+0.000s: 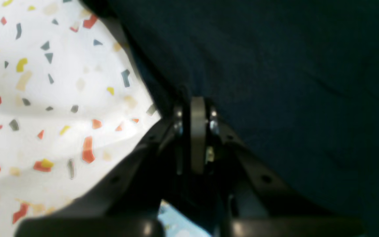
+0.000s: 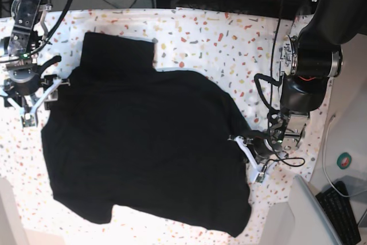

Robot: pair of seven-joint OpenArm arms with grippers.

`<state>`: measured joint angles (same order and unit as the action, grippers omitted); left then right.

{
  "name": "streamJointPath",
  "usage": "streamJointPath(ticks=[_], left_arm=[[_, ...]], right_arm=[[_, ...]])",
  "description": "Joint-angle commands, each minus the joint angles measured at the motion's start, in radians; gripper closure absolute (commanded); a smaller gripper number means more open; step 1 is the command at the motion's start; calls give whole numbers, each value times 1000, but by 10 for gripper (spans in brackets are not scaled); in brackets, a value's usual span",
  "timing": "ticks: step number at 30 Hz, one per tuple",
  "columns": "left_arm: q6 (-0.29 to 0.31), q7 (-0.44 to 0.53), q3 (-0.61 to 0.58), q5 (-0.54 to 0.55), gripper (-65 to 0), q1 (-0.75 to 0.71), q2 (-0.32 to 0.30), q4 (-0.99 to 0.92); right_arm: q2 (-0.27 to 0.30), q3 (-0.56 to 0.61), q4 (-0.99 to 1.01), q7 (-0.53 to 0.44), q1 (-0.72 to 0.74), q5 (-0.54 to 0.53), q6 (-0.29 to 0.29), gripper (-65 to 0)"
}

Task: Layout the t-shirt on the table in an organized manner, then fold the t-shirt properly
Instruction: 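Grasp the shirt's side edges with both grippers and pull them apart, then drag the shirt with both grippers toward the robot to straighten it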

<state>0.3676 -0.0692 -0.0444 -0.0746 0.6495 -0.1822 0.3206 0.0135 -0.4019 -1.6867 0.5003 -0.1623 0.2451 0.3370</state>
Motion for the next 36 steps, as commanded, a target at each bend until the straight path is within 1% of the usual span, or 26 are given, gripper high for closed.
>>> streamJointPath(ticks=[1, 3, 6, 8, 9, 10, 11, 13, 14, 16, 17, 18, 20, 21, 24, 26, 27, 28, 30, 32, 36], left_arm=[[-11, -17, 7, 8, 0, 13, -20, 27], [-11, -93, 7, 31, 0, -26, -44, 93], [-11, -241, 25, 161, 0, -141, -86, 292], [-11, -323, 76, 259, 0, -231, -112, 443], [-12, -346, 97, 290, 0, -268, -116, 503], [-12, -367, 114, 307, 0, -300, -118, 556], [-12, -383, 131, 305, 0, -326, -118, 598], [-12, -390, 151, 284, 0, -354, -112, 628], [-12, -390, 154, 272, 0, -357, -110, 628], [-12, -390, 157, 259, 0, -362, -109, 628], [-23, -390, 157, 264, 0, -363, -109, 628], [-42, -390, 157, 266, 0, -363, -109, 630], [-71, -390, 157, 266, 0, -365, -110, 635], [-77, -390, 159, 266, 0, -365, -113, 636], [-78, -390, 159, 266, 0, -380, -119, 636], [-78, -390, 159, 266, 0, -397, -135, 636], [-78, -390, 160, 266, 0, -411, -147, 638], [-78, -390, 160, 266, 0, -419, -150, 638], [-78, -390, 160, 267, 0, -426, -153, 636], [-78, -389, 176, 267, 0, -451, -170, 639], [-78, -390, 295, 266, 0, -488, -167, 664]], right_arm=[[9, -1, -17, -19, 10, -2, -6, -354], [9, 2, -17, -19, 10, -2, -2, -354], [9, 24, -10, -19, 25, -2, 3, -354], [21, 100, 15, -19, 45, -2, 3, -354], [36, 137, 24, -19, 51, -2, 4, -354], [49, 194, 35, -19, 68, -2, 4, -348], [58, 261, 47, -19, 89, -2, 4, -329], [75, 378, 96, -19, 151, -2, 4, -258], [75, 429, 149, -19, 201, -2, 4, -207], [65, 492, 300, -19, 303, -2, 4, -93], [49, 507, 396, -19, 356, -2, 1, -12], [30, 504, 495, -21, 410, -2, -3, 0], [-1, 478, 673, -44, 496, -2, -5, 0], [-8, 461, 770, -81, 537, -2, -5, 0], [-7, 421, 1023, -187, 630, -2, -14, 0], [3, 378, 1164, -245, 679, 1, -60, 0], [23, 357, 1212, -272, 689, 1, -92, 0], [36, 341, 1250, -302, 697, 1, -118, 0], [61, 318, 1267, -340, 692, 1, -149, 0], [85, 297, 1267, -343, 685, 1, -155, 0], [108, 285, 1266, -343, 662, 1, -155, 0]])
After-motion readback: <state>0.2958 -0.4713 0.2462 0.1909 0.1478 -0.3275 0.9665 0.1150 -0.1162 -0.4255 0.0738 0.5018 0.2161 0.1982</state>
